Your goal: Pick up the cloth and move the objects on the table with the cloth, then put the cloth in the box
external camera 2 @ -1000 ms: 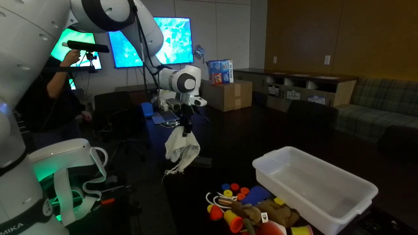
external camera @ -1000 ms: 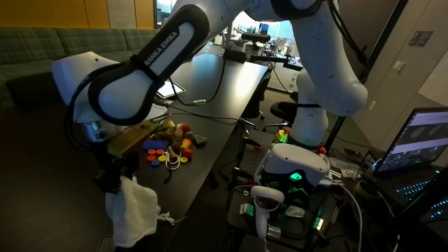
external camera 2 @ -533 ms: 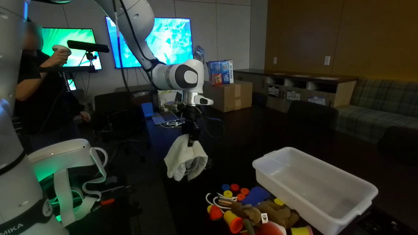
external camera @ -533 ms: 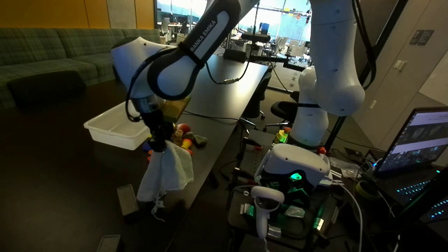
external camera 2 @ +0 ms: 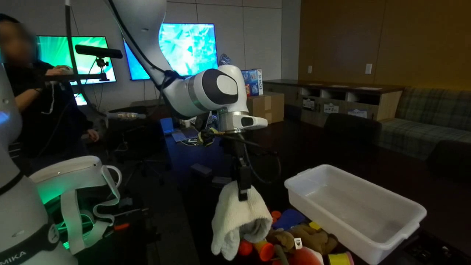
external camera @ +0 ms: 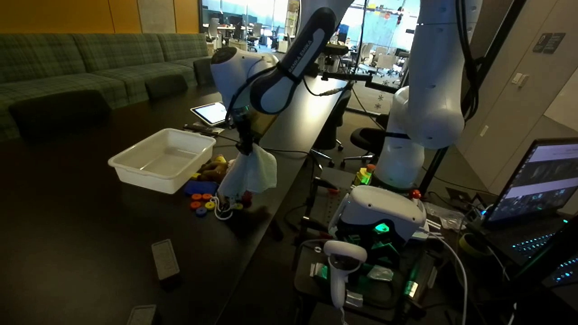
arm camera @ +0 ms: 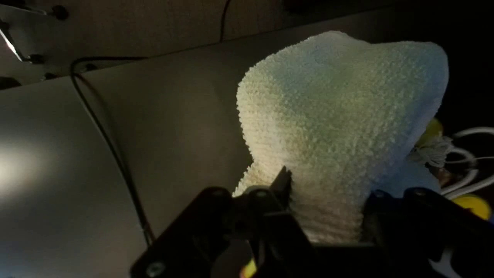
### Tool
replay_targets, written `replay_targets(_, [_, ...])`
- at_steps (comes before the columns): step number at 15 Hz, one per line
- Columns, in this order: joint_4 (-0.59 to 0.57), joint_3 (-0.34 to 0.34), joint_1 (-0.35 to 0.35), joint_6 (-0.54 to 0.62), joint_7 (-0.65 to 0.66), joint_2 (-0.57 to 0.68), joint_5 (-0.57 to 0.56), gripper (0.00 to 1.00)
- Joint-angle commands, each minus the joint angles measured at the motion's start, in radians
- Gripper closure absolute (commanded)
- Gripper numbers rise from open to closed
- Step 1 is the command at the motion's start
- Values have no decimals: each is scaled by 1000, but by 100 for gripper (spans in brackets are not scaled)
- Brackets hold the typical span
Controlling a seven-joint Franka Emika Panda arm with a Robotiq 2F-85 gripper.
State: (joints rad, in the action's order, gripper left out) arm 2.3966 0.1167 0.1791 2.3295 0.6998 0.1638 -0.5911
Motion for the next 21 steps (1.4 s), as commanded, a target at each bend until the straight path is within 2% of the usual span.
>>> replay_targets(1, [21, 44, -77, 75, 214, 14, -193, 85])
replay_targets(6, [-92, 96, -150, 99, 566, 177, -474, 85])
replay_targets(9, [-215, 111, -169, 69, 785, 325, -616, 85])
replay_targets(12, [-355, 100, -187, 2, 934, 490, -654, 85])
replay_targets(17, [-506, 71, -214, -105, 924, 723, -591, 85])
replay_targets(21, [-490, 32, -236, -128, 772, 808, -560, 85])
